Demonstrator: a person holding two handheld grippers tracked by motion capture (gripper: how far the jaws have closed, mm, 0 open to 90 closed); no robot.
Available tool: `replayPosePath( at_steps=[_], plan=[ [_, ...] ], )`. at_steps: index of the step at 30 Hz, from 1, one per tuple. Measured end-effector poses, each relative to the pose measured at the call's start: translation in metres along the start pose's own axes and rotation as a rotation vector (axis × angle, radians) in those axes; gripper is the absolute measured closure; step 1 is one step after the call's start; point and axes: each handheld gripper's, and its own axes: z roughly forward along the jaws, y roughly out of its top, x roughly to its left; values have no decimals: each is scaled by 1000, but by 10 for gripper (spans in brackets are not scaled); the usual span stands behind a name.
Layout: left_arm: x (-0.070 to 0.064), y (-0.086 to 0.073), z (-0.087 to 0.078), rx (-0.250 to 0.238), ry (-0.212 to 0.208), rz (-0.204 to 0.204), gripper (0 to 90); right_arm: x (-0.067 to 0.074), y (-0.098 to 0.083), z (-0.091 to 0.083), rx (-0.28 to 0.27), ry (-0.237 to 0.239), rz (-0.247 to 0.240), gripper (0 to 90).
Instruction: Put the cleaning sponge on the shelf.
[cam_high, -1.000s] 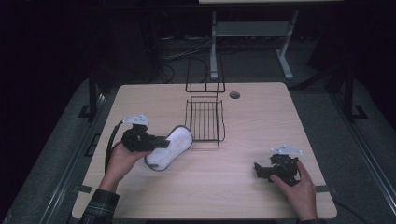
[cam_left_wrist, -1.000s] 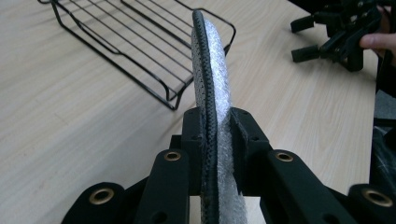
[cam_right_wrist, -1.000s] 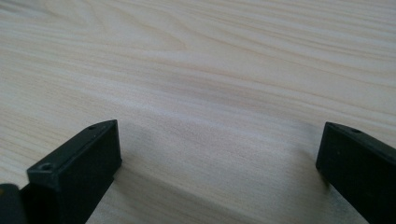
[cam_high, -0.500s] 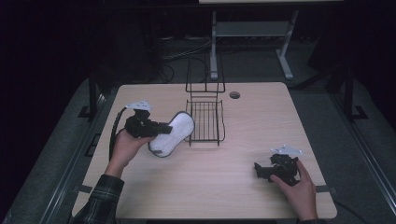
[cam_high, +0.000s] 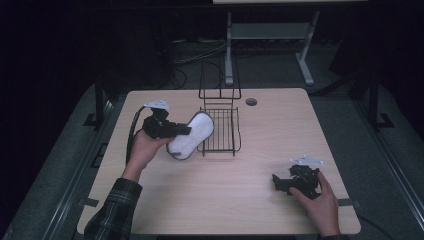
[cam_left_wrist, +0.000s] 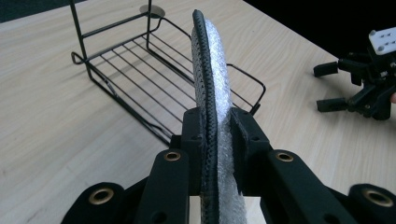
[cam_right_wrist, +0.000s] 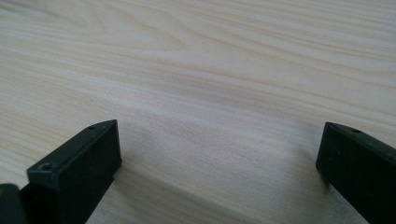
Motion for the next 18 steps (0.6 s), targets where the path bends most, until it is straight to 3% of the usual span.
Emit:
replayPosePath(
  at_steps=[13, 18],
  plan=[
    [9, 19, 24, -21, -2, -23, 762, 0, 0, 0, 0, 0, 1, 0],
    [11, 27, 34, -16, -6, -11, 762, 0, 0, 0, 0, 0, 1, 0]
  ],
)
